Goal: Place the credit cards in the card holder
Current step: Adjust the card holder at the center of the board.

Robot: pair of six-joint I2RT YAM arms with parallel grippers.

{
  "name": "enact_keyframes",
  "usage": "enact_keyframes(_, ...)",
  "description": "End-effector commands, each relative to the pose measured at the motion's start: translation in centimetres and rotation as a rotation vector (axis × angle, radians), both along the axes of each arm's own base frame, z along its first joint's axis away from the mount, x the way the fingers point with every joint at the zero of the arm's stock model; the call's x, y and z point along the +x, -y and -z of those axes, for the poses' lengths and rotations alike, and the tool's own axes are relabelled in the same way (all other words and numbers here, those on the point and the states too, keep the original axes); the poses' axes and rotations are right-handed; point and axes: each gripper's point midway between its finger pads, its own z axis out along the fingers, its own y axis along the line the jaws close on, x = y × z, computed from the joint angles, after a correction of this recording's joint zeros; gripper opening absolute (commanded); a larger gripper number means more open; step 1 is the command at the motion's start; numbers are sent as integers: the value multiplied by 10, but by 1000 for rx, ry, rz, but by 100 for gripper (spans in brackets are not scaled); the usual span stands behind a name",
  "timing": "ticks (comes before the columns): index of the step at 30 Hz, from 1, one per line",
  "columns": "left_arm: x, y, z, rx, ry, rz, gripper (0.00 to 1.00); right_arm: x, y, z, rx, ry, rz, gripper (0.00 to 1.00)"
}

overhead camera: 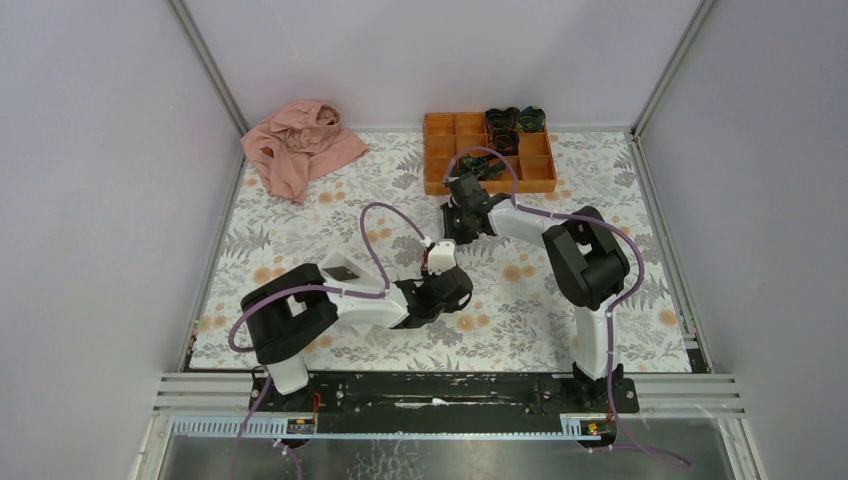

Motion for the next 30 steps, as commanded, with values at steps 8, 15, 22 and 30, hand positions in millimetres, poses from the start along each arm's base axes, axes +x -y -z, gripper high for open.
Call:
enact_keyframes(8, -6, -65, 27, 238, -29, -168, 14, -23, 34, 2, -73, -8, 45, 14)
enact_keyframes(15, -7, -94, 23, 270, -25, -242, 15, -45, 50, 0, -75, -17, 75, 13)
enact_keyframes(22, 4, -104, 17, 282, -12, -270, 15, -67, 64, 1, -60, -38, 119, 12)
enact_keyframes(30, 24, -111, 12, 290, -5, -284, 15, -85, 65, -1, 1, -55, 143, 12)
